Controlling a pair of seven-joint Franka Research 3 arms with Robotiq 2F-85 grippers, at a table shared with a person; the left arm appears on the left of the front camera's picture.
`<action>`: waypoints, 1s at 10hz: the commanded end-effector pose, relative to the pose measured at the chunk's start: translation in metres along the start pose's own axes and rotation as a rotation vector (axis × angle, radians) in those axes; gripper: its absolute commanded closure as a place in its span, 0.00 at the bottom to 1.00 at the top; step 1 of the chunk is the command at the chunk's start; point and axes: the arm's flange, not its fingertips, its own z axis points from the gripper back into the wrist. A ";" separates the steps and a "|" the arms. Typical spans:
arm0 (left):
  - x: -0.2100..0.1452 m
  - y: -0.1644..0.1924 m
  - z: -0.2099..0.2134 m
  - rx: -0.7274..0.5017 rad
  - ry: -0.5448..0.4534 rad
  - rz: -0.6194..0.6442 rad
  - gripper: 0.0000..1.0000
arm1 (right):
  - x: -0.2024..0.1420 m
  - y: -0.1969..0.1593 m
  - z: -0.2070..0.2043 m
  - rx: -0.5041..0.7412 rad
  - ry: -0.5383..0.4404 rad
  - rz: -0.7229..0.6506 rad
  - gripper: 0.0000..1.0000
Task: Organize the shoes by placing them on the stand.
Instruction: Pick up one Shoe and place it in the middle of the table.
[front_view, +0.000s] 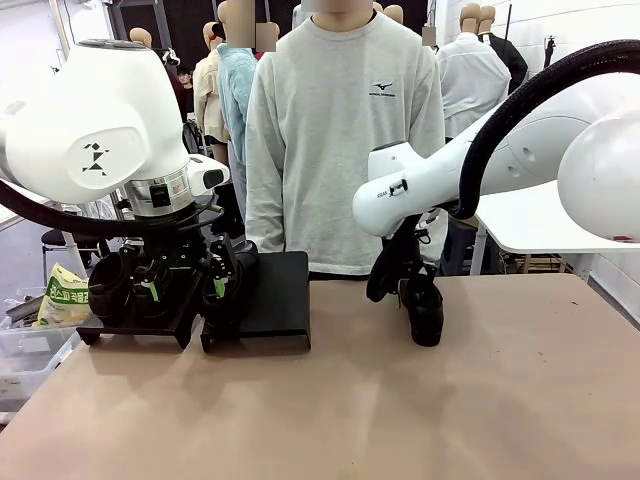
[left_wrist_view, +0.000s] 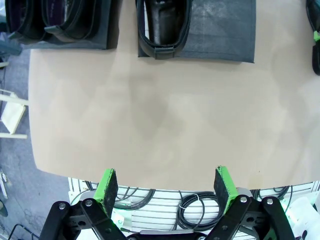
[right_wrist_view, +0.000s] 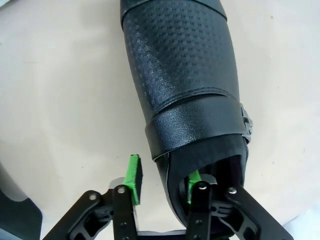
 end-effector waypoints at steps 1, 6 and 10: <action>0.000 0.001 0.000 -0.006 0.004 0.000 0.00 | 0.002 0.001 0.001 -0.028 0.007 -0.008 1.00; 0.000 0.001 0.000 -0.006 0.004 0.000 0.00 | -0.005 -0.004 0.004 -0.020 0.029 -0.008 1.00; 0.000 0.001 0.000 -0.006 0.004 0.000 0.00 | -0.066 -0.042 0.063 -0.015 0.034 -0.081 1.00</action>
